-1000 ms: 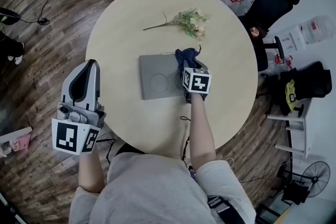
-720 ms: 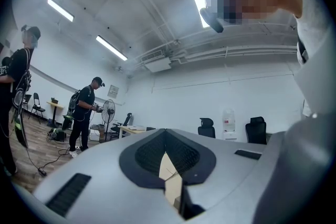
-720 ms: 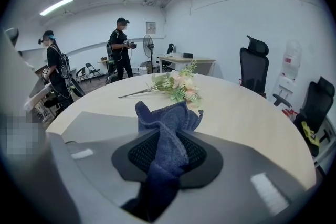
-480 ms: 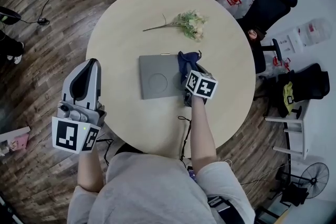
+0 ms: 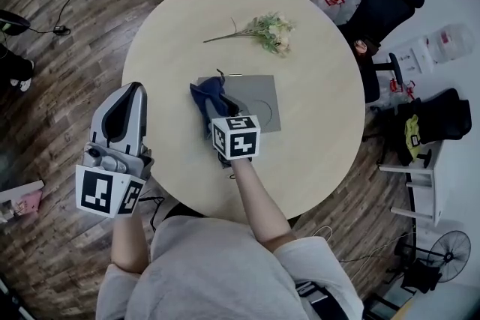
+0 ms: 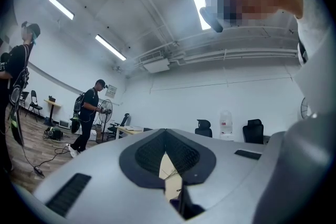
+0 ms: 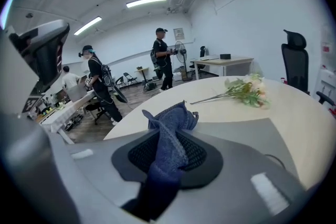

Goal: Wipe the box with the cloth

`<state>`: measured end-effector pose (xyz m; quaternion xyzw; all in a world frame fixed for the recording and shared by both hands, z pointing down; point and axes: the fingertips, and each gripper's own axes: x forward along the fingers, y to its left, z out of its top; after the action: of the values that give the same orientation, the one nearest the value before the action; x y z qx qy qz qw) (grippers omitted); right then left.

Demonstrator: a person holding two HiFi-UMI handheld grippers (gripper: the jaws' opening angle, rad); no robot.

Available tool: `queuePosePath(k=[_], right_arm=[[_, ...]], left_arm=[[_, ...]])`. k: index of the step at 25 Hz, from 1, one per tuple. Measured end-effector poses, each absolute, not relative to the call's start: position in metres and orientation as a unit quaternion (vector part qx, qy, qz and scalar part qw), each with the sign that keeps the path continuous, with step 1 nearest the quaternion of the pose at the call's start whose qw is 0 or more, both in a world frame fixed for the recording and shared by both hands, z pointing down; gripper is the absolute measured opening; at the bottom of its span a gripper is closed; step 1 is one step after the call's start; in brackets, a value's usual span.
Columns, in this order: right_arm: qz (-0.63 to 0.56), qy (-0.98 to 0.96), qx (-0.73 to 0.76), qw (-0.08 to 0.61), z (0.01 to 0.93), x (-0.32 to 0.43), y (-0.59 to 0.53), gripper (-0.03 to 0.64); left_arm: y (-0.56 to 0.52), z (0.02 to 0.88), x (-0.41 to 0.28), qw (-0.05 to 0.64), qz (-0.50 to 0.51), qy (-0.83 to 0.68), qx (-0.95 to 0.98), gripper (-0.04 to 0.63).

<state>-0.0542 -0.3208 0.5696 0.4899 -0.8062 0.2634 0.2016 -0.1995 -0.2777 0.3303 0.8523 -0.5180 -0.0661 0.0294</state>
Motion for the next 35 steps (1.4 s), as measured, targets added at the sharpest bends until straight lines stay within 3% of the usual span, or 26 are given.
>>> queuePosePath(k=[6,35], right_arm=[[0.239,-0.807,0.461,0.283,0.601,-0.069,-0.309,0.101],[0.227,-0.712,0.598,0.289,0.607,0.107,-0.313,0.095]], left_arm=[[-0.275,0.330,-0.205,0.029,-0.064,-0.525,0.848,0.008],[-0.269,0.323,-0.192,0.020,-0.059,-0.514,0.855,0.008]])
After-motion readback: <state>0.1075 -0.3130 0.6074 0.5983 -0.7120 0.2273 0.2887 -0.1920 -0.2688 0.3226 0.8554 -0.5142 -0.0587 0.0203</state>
